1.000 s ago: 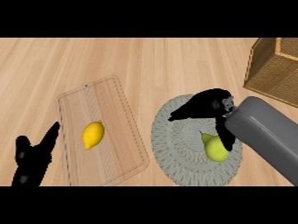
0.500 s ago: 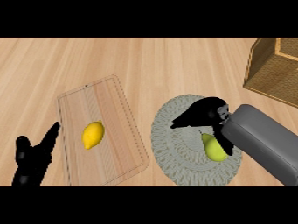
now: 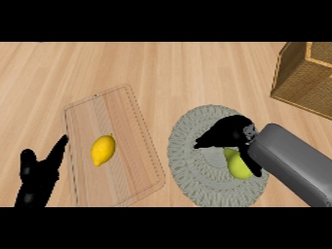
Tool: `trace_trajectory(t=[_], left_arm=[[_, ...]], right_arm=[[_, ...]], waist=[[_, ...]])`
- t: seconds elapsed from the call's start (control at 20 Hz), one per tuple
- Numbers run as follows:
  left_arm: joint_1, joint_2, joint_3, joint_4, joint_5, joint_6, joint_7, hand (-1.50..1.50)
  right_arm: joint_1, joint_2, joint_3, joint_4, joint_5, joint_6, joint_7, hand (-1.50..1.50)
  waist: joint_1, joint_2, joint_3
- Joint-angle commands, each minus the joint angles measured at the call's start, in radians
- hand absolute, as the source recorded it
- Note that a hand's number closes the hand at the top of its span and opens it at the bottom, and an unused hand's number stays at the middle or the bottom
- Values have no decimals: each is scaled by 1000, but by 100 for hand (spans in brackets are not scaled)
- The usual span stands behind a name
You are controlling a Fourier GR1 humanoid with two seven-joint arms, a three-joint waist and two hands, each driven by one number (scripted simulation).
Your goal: Pick the pear from the placemat and place it in the basket
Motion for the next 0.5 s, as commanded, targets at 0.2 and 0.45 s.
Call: trace_trajectory(t=[0.2,0.45], left_arm=[[-24,-19,17,71,4,-43,15,0],[-41,-51,10,82,-21,-25,14,0]], right_arm=[[22,32,-17,75,61,-21,-88,-150],[34,26,13,22,113,-78,-144,150]], waist=[[-2,9,-15],[-8,8,-15]])
